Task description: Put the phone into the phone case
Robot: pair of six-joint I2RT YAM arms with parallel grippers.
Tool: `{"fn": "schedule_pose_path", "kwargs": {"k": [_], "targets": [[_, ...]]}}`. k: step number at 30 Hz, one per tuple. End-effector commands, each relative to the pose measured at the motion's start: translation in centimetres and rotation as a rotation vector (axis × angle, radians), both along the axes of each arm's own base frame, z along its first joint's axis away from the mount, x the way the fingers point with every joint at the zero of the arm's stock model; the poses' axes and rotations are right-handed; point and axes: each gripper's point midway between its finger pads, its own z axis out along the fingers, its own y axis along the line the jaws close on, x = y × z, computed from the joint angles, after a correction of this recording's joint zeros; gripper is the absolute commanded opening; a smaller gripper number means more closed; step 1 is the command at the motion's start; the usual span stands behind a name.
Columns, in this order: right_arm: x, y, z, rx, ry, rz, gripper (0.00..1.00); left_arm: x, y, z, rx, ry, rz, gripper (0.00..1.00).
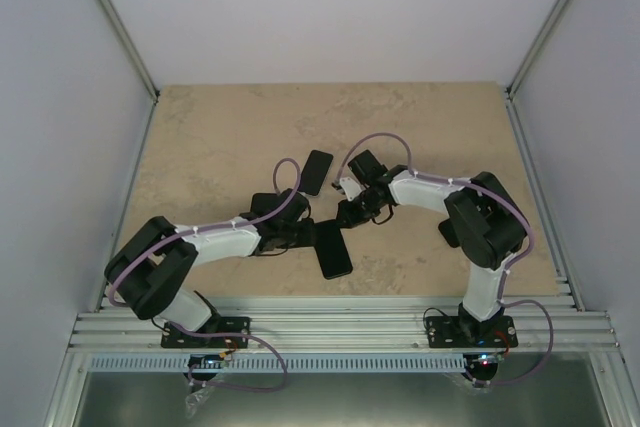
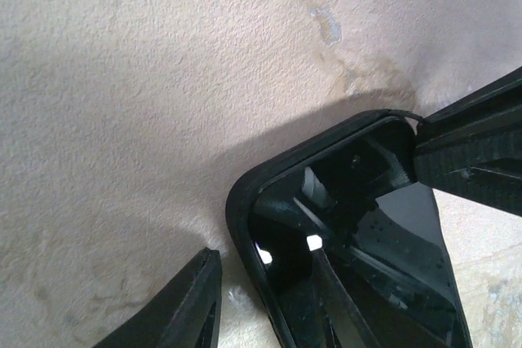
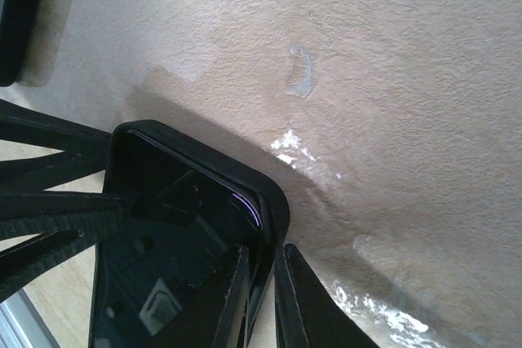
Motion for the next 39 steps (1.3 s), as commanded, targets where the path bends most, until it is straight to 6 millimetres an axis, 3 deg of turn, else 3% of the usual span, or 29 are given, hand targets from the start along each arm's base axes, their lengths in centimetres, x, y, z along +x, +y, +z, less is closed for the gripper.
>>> {"fn": "schedule_pose_path", "kwargs": {"k": [1, 12, 22, 27, 39], "targets": [[-0.8, -3.0, -5.5, -0.219, 0.016, -0.027, 0.11, -0.7, 1.5, -1.9, 0.088, 0.049, 0.003, 0.32], [-2.4, -5.8, -9.0, -0.49, -0.008, -0.039, 0.11, -0.6, 2.4, -2.3, 0.143, 0.049, 0.019, 0.32], [-3.8, -5.9, -6.6, -0.447, -0.023, -0.058, 0.11, -1.3, 2.4, -3.1, 0.159, 0.061, 0.012, 0.32], [-5.8, -5.9, -6.0, -0.428, -0.014, -0.05, 0.12, -1.6, 2.2, -3.6, 0.163, 0.069, 0.008, 0.31], [-11.0, -7.2, -6.7, -0.46, 0.033, -0.049, 0.11, -2.3, 1.9, -5.0, 0.174, 0.088, 0.001, 0.27]]}}
